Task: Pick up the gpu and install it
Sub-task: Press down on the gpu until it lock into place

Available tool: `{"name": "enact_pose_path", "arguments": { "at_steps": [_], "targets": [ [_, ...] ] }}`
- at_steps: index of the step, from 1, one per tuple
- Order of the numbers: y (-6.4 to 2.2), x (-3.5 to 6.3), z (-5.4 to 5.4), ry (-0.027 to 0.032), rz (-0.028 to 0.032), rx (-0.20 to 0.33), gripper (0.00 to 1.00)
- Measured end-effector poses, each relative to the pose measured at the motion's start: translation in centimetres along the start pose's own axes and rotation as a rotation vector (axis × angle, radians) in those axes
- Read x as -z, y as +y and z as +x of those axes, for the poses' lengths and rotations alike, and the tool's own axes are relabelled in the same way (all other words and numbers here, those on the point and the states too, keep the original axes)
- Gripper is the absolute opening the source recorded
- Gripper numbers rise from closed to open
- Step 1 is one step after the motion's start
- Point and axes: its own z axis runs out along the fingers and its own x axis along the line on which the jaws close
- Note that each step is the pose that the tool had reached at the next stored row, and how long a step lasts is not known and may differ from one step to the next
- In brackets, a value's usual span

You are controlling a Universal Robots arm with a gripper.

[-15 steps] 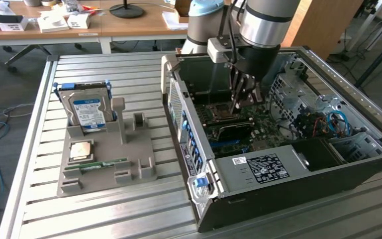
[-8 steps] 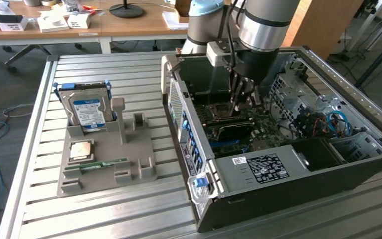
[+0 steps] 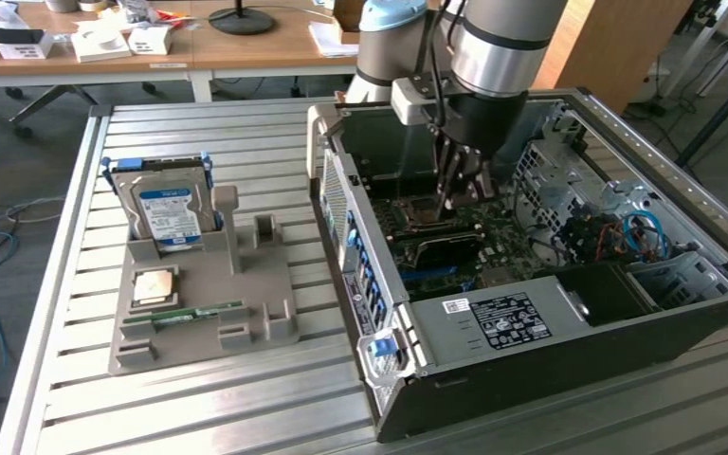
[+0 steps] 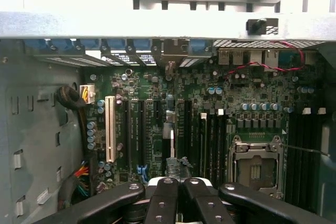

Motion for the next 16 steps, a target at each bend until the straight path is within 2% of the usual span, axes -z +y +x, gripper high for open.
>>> {"name": "enact_pose_path", "arguments": {
  "at_steps": [7, 16],
  "targets": [
    [0.11, -0.12, -0.3, 0.0, 0.0, 0.0, 0.11],
    [0.19, -1.2, -0.3, 0.0, 0.0, 0.0, 0.11]
  ]
}}
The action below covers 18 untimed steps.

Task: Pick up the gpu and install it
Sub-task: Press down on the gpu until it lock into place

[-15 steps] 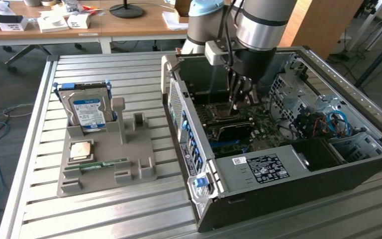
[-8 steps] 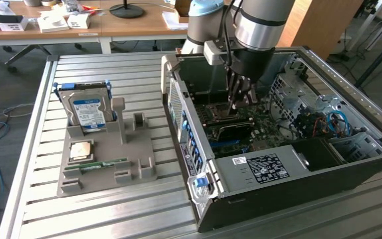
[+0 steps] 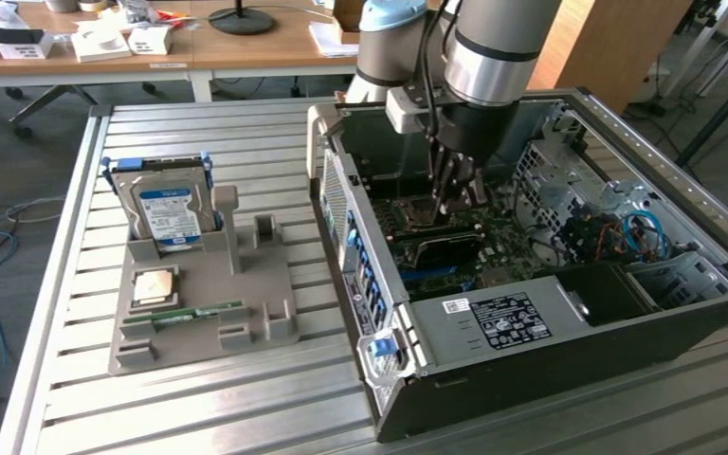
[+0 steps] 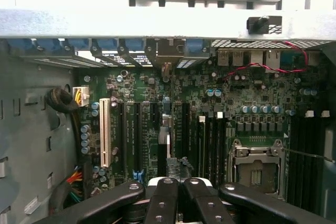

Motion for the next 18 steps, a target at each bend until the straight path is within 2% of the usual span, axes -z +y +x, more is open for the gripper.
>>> {"name": "enact_pose_path", "arguments": {
  "at_steps": [18],
  "targets": [
    [0.02, -0.15, -0.19, -0.0001, 0.0, 0.0, 0.11]
  ]
}}
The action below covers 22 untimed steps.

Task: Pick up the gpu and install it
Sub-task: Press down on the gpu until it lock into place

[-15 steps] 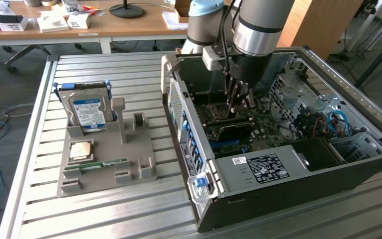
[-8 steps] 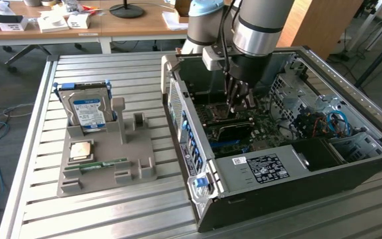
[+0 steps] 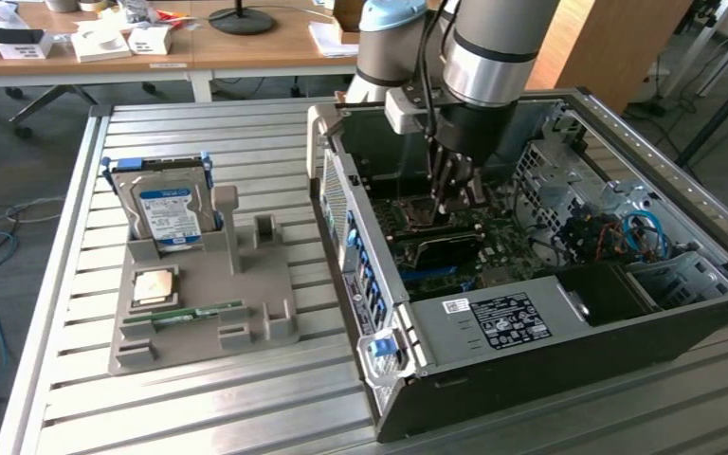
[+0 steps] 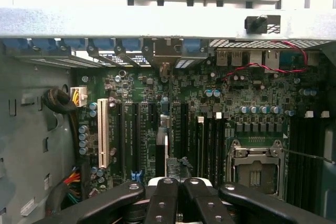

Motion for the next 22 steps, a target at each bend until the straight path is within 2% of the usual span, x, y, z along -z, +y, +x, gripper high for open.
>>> {"name": "enact_pose_path", "arguments": {
  "at_steps": [14, 22],
  "targets": [
    [0.01, -1.14, 0.0, 0.0002, -0.0001, 0.0, 0.11],
    [0.39, -1.21, 0.0, -0.0001, 0.0004, 0.0, 0.11]
  ]
}}
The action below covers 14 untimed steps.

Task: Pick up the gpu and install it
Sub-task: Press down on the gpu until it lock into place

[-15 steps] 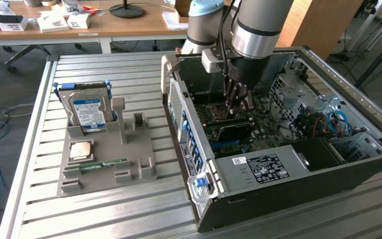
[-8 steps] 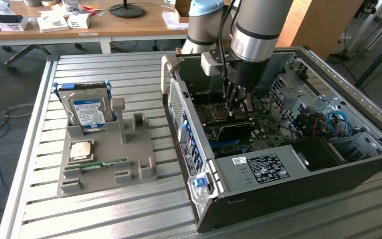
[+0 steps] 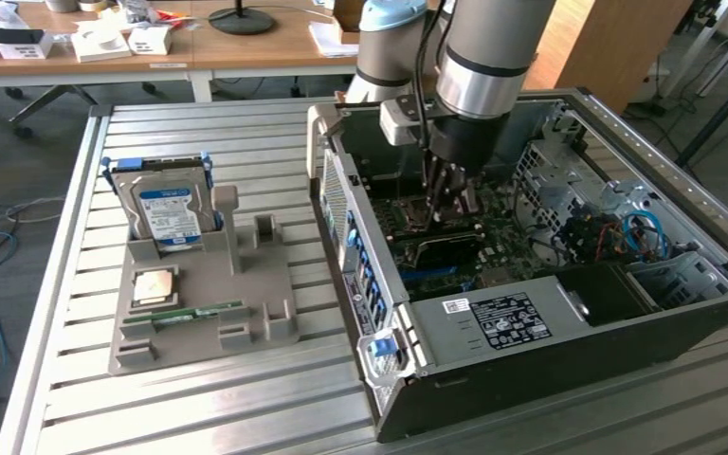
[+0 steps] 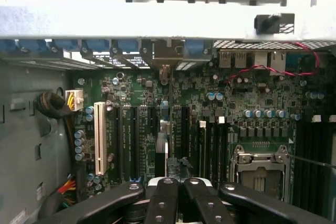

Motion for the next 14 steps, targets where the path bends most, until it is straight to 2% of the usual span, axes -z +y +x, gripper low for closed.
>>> {"name": "enact_pose_path", "arguments": {
  "at_steps": [7, 14],
  "targets": [
    [0.02, -0.8, 0.01, 0.0003, -0.0001, 0.0, 0.11],
    [0.1, -0.86, 0.01, 0.0003, -0.0001, 0.0, 0.11]
  ]
}}
